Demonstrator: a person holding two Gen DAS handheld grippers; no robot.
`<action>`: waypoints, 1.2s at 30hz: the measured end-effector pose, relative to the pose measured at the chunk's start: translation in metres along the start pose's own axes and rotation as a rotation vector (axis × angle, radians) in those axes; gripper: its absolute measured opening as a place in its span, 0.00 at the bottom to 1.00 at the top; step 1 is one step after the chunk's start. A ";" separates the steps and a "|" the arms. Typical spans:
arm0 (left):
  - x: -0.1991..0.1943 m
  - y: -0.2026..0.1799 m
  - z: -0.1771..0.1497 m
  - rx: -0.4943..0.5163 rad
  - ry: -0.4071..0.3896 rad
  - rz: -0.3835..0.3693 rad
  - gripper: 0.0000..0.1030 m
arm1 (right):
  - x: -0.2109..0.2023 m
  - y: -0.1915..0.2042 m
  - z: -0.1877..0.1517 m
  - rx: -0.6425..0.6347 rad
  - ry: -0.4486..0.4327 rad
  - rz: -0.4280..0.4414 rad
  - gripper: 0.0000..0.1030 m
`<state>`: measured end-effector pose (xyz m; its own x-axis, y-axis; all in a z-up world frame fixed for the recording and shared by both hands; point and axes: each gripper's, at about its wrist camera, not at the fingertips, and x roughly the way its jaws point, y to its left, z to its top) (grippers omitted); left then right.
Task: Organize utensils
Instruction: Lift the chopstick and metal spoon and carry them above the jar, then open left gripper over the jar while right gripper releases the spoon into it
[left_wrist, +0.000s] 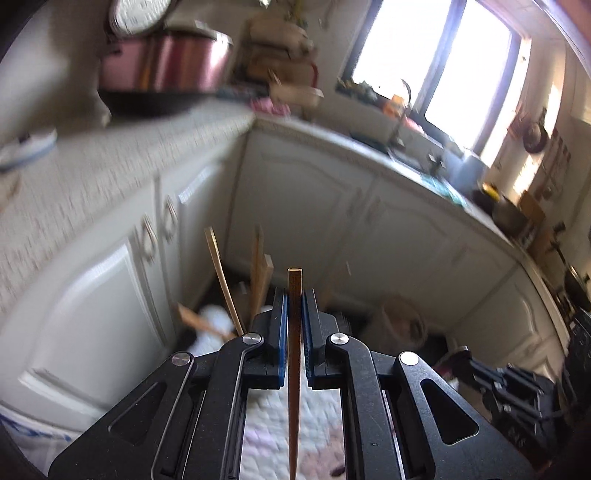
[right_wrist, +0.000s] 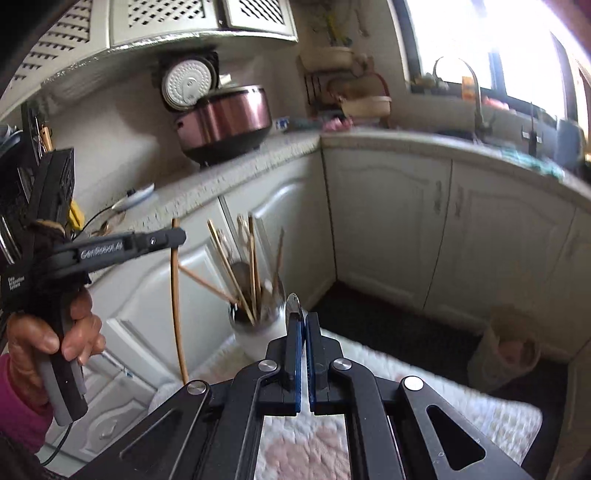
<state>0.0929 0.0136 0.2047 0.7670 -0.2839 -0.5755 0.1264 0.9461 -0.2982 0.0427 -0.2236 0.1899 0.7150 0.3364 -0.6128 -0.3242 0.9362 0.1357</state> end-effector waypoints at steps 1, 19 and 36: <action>0.001 0.001 0.009 0.004 -0.026 0.019 0.06 | 0.002 0.004 0.008 -0.007 -0.011 -0.008 0.02; 0.056 0.035 0.078 -0.044 -0.278 0.208 0.06 | 0.088 0.049 0.080 -0.124 -0.089 -0.107 0.02; 0.097 0.044 0.009 -0.005 -0.104 0.219 0.06 | 0.147 0.051 0.025 -0.111 0.113 -0.045 0.04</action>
<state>0.1786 0.0287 0.1421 0.8364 -0.0539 -0.5455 -0.0530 0.9826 -0.1783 0.1469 -0.1240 0.1259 0.6586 0.2746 -0.7006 -0.3639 0.9312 0.0229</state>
